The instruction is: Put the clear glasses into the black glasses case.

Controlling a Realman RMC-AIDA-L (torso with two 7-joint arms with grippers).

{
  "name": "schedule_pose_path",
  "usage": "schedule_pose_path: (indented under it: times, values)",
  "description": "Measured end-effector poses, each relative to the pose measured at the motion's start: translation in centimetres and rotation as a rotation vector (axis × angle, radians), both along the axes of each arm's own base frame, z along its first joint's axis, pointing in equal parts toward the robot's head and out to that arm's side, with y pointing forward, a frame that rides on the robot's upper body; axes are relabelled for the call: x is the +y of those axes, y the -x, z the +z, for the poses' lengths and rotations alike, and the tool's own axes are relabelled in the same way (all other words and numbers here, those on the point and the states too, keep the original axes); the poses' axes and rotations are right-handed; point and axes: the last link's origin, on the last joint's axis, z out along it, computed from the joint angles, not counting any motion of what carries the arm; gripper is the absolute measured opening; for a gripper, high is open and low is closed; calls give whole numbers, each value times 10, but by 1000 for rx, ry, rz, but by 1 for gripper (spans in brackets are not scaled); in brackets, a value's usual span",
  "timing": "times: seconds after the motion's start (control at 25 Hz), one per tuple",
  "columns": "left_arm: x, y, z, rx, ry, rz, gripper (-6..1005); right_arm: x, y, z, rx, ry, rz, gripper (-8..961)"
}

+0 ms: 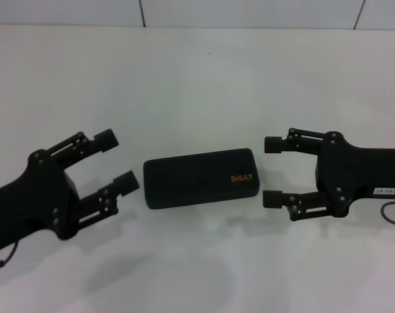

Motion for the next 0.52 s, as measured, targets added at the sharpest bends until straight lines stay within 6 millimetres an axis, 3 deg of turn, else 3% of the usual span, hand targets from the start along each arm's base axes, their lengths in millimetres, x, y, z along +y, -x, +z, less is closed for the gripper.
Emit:
schedule_pose_path:
  times: [0.16, 0.52]
  values:
    - [-12, 2, -1, 17, -22, -46, 722, -1, -1, -2, -14, 5, -1, 886]
    - [-14, 0, 0, 51, -13, -96, 725, -1, -3, -2, -24, -13, 7, 886]
